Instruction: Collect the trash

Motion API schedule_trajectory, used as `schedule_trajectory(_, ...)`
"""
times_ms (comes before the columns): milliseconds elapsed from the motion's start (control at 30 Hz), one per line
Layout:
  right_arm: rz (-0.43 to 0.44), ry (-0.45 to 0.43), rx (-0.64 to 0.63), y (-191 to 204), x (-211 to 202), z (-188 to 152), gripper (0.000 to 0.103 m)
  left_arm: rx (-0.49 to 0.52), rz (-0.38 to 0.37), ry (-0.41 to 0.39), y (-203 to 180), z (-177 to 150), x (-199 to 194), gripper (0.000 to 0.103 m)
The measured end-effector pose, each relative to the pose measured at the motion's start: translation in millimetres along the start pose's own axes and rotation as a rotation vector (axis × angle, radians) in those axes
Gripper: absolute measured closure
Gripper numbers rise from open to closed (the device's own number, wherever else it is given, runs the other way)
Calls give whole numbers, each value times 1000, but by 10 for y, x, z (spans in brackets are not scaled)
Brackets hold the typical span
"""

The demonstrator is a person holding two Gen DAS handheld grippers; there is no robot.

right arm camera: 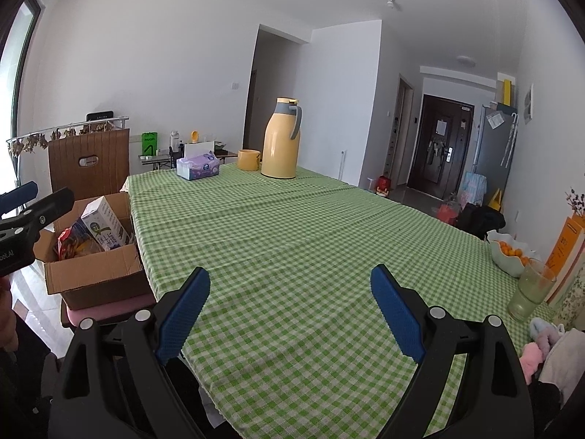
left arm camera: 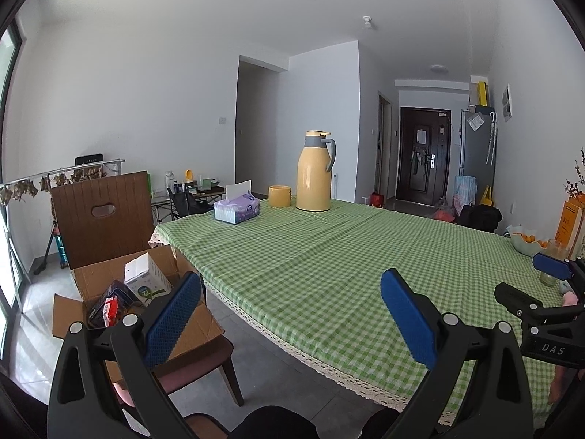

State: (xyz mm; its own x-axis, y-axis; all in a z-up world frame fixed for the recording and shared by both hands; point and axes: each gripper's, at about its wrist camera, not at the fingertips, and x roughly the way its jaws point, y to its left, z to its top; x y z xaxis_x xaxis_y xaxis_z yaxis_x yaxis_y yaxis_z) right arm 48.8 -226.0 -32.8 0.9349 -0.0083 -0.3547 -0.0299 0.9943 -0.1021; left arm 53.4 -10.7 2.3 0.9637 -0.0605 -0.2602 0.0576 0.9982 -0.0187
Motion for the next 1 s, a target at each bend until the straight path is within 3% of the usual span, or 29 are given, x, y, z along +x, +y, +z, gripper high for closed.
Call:
schedule_trajectory(100,4,0,7,-15,11,13,14,-9,-5,5,12,3,22,8)
schedule_trajectory(1000,-3,5,25,-44,26,-13,14,3,-6,14,-24,-35,92,8)
